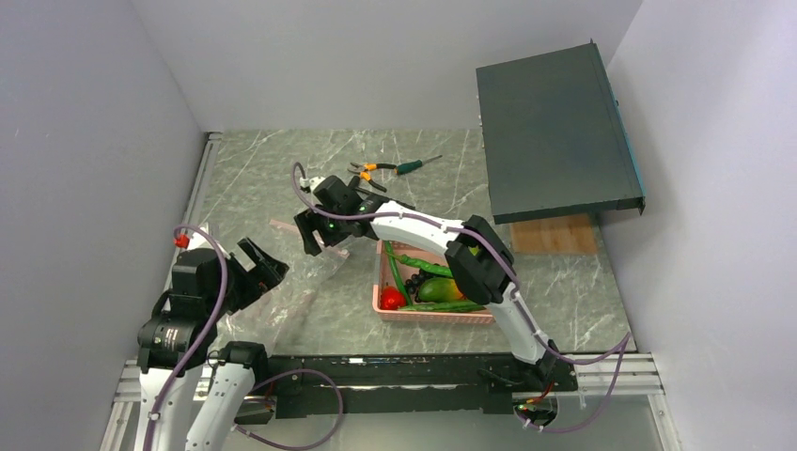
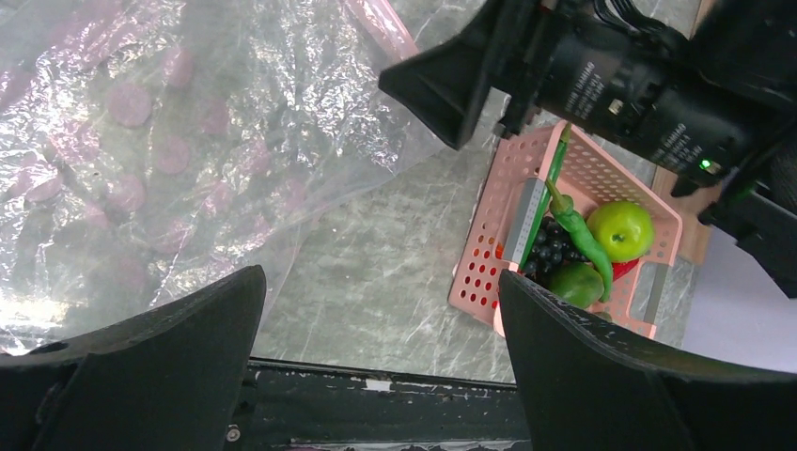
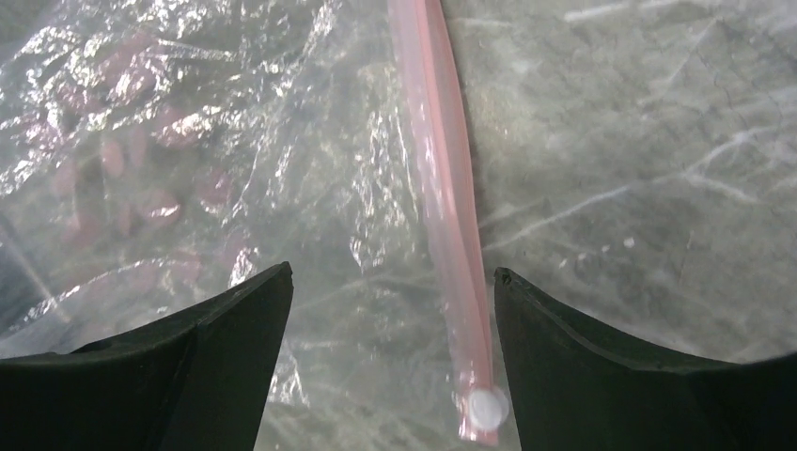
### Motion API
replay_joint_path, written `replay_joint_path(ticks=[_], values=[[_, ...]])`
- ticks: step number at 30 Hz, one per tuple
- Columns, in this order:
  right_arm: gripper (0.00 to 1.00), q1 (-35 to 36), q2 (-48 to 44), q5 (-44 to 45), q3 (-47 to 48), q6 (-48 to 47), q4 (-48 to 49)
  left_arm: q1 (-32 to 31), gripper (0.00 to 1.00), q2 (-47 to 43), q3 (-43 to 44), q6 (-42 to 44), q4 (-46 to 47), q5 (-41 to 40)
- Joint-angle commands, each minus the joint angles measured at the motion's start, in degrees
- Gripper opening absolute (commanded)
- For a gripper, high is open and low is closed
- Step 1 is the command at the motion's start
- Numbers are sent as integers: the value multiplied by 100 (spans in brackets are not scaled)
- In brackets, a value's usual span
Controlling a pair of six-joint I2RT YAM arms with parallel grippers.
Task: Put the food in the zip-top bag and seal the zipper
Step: Pick up the zipper food storage bag at the center of the board.
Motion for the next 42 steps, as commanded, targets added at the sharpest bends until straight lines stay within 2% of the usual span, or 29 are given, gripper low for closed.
replay_joint_path(ticks=[1, 15, 20, 29, 32, 37, 42], values=[[81, 13, 284, 38, 736, -291, 41, -17, 100, 61, -10, 20, 118, 179], [77, 1, 684, -720, 611, -138, 811, -17, 100, 261, 184, 286, 54, 211], [70, 3, 813, -866, 603, 4, 902, -20, 99, 264, 162, 227, 53, 266], [65, 10, 933, -1135, 479, 196, 1197, -17, 96, 285, 310, 165, -2, 327], [59, 4, 942, -1227, 408, 266, 1349, -18, 95, 271, 327, 150, 11, 321], [32, 5, 797, -1301, 308, 291, 1352, -20, 92, 293, 309, -20, 11, 493], [11, -7, 248, -1063, -22, 249, 1291, -17, 91, 376, 433, -74, 5, 525]])
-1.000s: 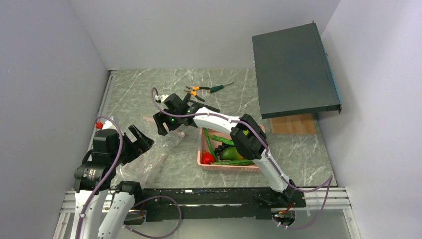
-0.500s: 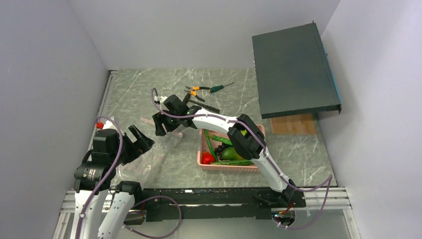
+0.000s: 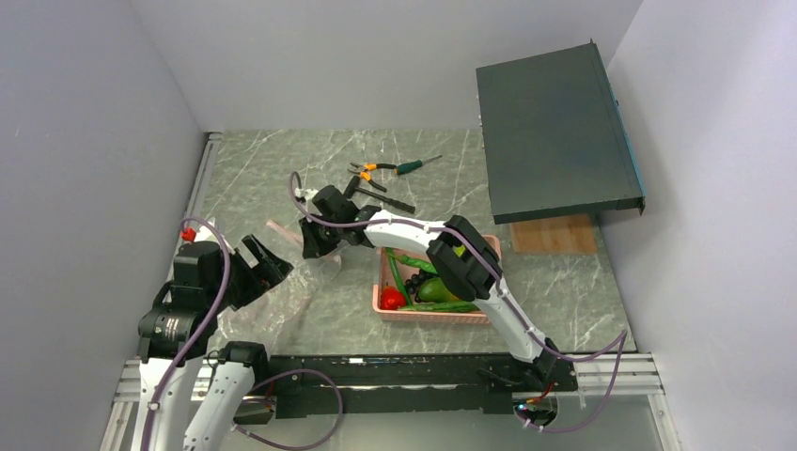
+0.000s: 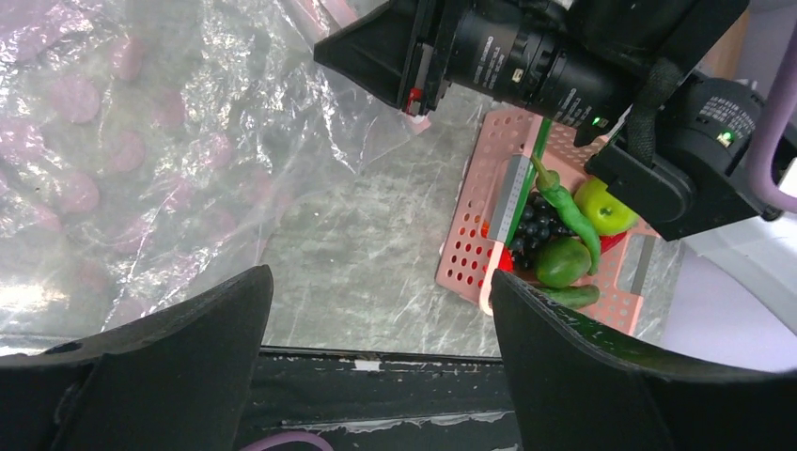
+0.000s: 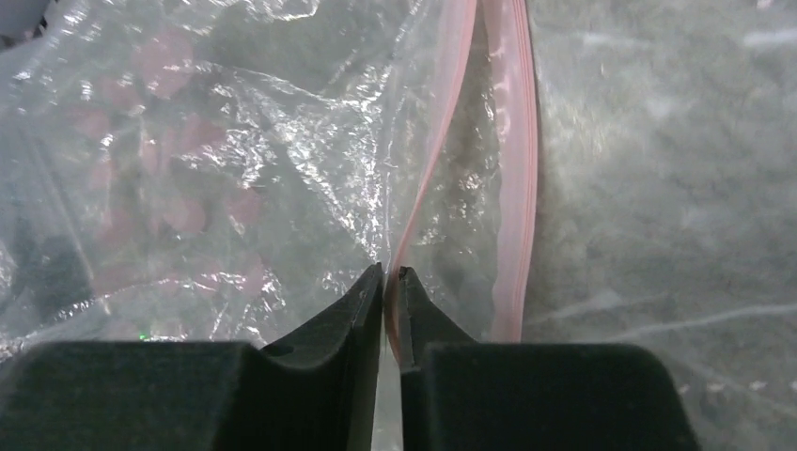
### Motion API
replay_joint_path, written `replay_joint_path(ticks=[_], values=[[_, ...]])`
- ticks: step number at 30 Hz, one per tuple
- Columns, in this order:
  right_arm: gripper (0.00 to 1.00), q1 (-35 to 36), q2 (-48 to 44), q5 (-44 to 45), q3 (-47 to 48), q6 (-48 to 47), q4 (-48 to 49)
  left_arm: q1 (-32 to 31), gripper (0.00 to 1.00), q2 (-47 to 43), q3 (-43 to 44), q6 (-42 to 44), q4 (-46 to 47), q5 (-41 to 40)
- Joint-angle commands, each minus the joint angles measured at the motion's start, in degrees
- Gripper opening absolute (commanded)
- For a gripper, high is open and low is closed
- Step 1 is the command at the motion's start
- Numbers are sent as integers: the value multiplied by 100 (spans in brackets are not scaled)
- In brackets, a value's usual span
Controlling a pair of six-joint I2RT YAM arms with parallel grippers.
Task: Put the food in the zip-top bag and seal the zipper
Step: Pick up the zipper food storage bag at the center of the board.
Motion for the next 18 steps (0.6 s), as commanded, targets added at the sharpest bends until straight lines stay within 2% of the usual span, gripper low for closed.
replay_joint_path(ticks=[1, 3, 9, 13, 18], values=[[7, -1, -787, 82, -282, -12, 156, -20, 91, 93, 333, -164, -4, 163], [0, -9, -1140, 105, -591, -19, 267, -17, 91, 92, 427, -160, -20, 183], [0, -18, -2300, 239, -1469, -28, 682, -16, 90, 109, 648, -342, 16, 314], [0, -3, -3049, 561, -2278, -303, 1374, -17, 90, 227, 771, -645, 301, 542], [0, 126, -3717, 660, -3016, -799, 2025, -18, 85, 792, 1106, -917, 626, 877]])
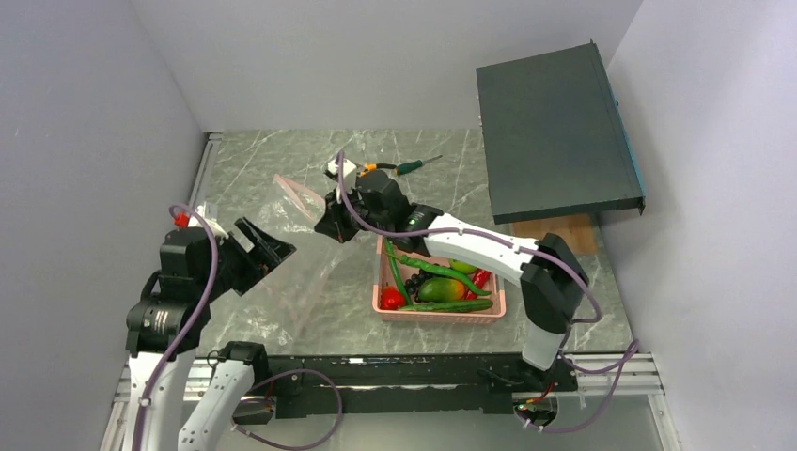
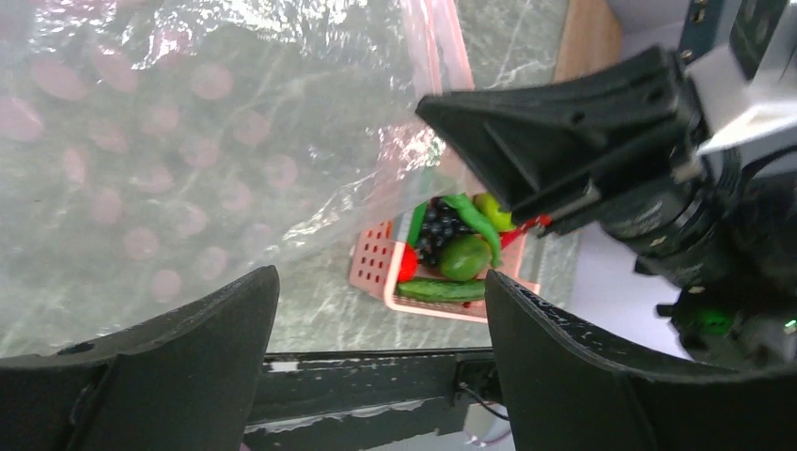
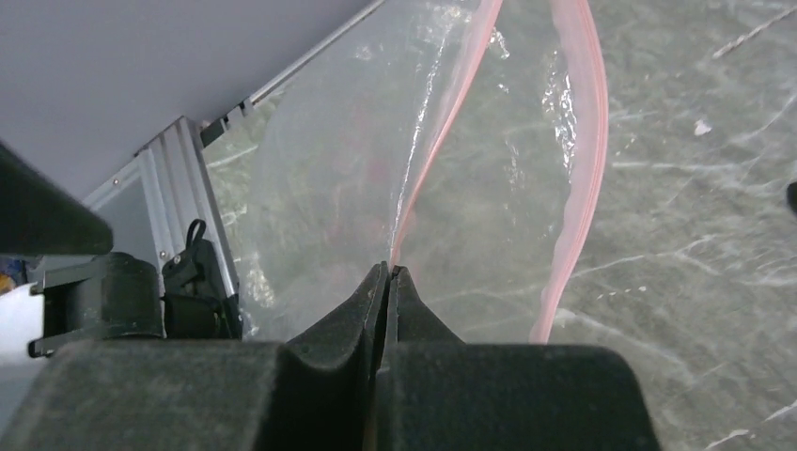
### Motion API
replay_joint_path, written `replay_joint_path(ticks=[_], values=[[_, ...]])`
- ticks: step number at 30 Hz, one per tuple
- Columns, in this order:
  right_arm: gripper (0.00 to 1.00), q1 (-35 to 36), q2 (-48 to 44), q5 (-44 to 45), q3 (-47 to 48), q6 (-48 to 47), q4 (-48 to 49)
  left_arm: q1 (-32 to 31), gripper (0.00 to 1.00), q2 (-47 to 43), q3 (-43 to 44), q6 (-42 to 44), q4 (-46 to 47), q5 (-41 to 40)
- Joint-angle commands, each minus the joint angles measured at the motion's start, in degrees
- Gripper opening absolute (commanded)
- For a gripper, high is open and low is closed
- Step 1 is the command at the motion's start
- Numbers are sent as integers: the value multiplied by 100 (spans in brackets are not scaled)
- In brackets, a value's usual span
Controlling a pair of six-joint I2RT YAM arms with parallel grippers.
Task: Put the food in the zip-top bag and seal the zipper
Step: Pick up the zipper food storage bag at the center of the board.
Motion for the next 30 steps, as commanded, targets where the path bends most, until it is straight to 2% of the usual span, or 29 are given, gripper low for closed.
replay_joint_path(ticks=[1, 7, 14, 19, 25, 30], values=[[0, 180, -542, 329, -652, -633, 1032, -17, 83, 582, 450, -372, 513, 424], [0, 613, -1116, 924, -1193, -1057, 1439, -22, 71, 1123, 696, -641, 586, 581], [0, 1118, -1435, 1692, -1267, -1523, 1397, -55, 62, 1131, 604, -914, 741, 478], [0, 1307, -1440, 1901, -1107, -1715, 1311, -171, 60, 1437, 1043, -596, 217, 77], [0, 1550, -1367, 2216, -975, -1951, 1277, -468, 54, 1625, 1078, -480, 210, -239], [0, 1777, -1319, 2669, -831, -2081, 1265, -763, 54, 1723, 1127, -380, -110, -868]])
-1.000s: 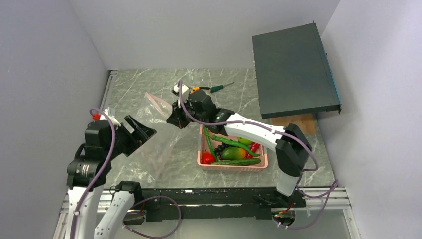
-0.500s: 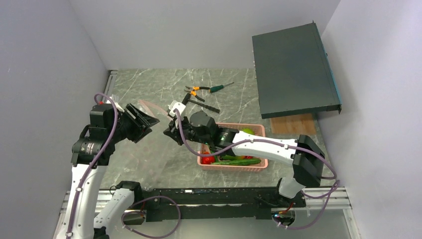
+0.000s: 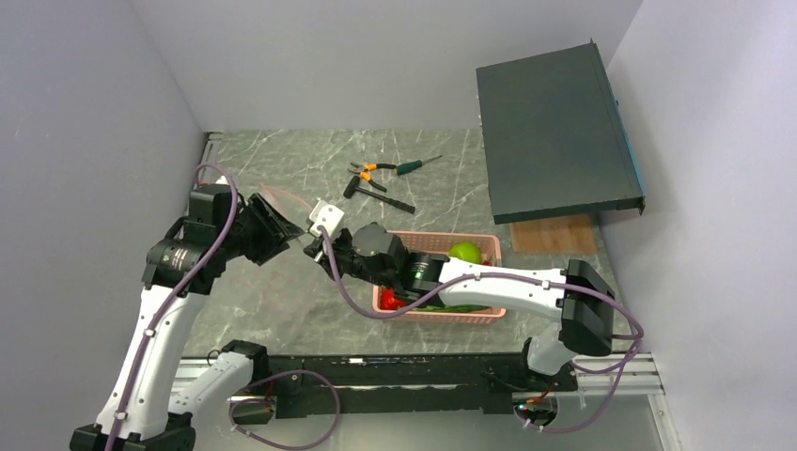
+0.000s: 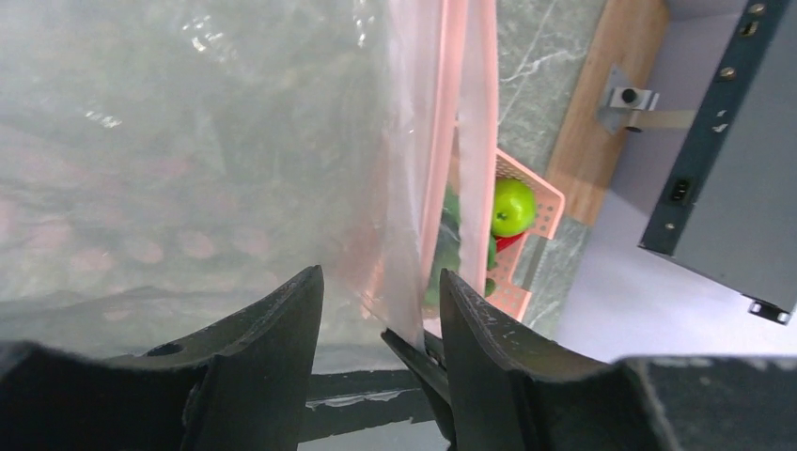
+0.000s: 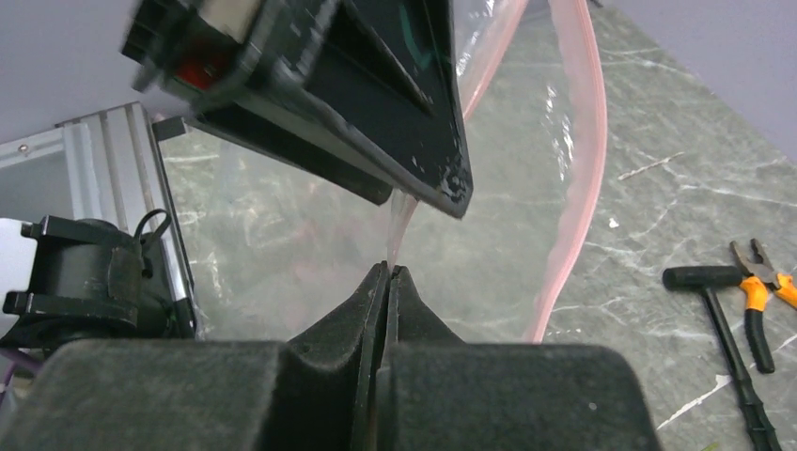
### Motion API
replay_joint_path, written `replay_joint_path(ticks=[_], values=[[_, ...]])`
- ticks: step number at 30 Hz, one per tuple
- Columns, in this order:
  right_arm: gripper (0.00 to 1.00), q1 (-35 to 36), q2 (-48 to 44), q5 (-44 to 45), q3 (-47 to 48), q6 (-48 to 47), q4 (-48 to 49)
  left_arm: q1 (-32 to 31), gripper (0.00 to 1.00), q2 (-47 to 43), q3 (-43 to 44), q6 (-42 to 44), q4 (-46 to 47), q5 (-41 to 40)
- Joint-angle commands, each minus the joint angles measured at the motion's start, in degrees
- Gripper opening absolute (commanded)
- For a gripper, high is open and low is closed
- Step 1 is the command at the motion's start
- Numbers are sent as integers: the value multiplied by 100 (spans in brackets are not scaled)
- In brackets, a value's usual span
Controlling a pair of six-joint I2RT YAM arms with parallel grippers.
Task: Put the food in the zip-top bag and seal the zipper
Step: Pick up the zipper food storage bag at the center of the board.
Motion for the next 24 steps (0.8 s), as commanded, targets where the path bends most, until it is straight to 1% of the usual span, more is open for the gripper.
replay_joint_path(ticks=[1, 4, 6, 8, 10, 12, 13, 14, 15, 16, 18, 21, 24], values=[[0, 216, -29, 499, 394, -287, 204, -205, 54, 7, 217, 154, -245, -686], [0, 341, 37, 642, 462, -383, 200, -245, 52, 3, 178, 247, -195, -770], [0, 402, 65, 696, 502, -391, 198, -270, 49, 63, 234, 399, -291, -851], [0, 438, 90, 707, 536, -352, 188, -279, 40, 110, 325, 546, -390, -947], [0, 477, 133, 686, 590, -276, 150, -284, 24, 109, 404, 760, -437, -956], [0, 491, 176, 623, 690, -132, 4, -284, 12, 94, 503, 1004, -490, -956], [1, 492, 188, 594, 743, -26, -95, -284, 8, 97, 592, 1156, -561, -1106], [8, 488, 193, 554, 794, 131, -207, -284, 5, 114, 688, 1318, -647, -1223], [19, 491, 179, 517, 847, 266, -326, -284, 3, 138, 818, 1497, -773, -1348], [25, 486, 154, 466, 911, 392, -461, -284, 2, 189, 932, 1685, -902, -1446], [42, 479, 83, 330, 1099, 670, -882, -284, 0, 339, 1208, 2088, -1185, -1620], [52, 444, -162, 235, 1282, 1066, -1646, -280, 0, 654, 1615, 2632, -1653, -1827], [57, 321, -615, 95, 1048, 1356, -1883, -282, 0, 935, 1834, 3046, -2010, -2057]])
